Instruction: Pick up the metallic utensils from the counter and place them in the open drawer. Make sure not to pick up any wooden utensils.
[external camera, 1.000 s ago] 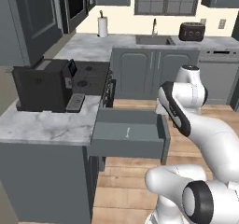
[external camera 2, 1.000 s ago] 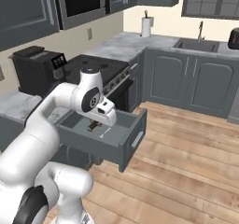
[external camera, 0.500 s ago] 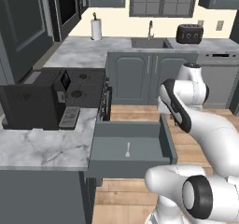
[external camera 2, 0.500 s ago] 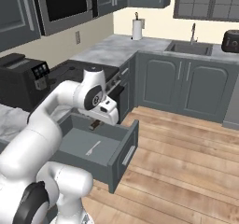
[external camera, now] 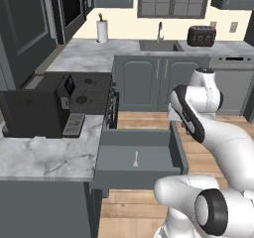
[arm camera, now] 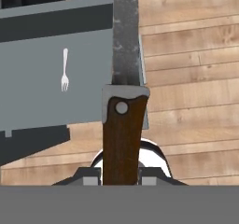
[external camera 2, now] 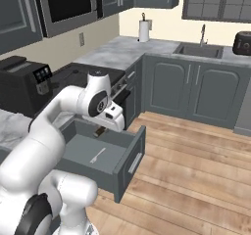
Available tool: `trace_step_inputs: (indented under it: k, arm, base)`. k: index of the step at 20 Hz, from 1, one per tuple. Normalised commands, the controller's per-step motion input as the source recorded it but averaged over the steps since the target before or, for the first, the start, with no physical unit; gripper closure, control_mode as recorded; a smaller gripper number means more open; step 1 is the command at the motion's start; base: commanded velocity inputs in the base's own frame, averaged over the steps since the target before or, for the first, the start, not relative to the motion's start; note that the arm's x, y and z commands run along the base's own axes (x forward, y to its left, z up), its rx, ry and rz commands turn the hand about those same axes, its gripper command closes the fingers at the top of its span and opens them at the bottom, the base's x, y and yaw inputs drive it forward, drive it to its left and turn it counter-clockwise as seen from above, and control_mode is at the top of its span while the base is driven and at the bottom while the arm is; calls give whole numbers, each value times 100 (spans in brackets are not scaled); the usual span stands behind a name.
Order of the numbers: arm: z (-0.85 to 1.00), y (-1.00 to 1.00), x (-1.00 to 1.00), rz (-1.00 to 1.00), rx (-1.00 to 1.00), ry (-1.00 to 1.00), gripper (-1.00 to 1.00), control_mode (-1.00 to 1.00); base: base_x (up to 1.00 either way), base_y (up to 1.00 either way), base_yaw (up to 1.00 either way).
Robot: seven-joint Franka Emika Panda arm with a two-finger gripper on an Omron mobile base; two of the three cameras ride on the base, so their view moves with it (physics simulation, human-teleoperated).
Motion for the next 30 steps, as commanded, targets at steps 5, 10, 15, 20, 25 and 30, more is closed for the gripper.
trace_step_inputs:
  k: [5,10,15,20,25,30]
  arm:
    - [0,10,14,0,0,0,100,-100]
    - [-17,64,78,11,0,0,100,-100]
    - [-35,41,80,9,0,3,100,-100]
    - [-67,-4,72,4,3,1,100,-100]
    - [-70,-10,49,14,0,8,100,-100]
    - [-66,-11,12,9,0,3,100,-100]
  base:
    - [0,0,0]
    - [0,0,0]
    - [0,0,0]
    - [0,0,0]
    - [0,0,0]
    - [0,0,0]
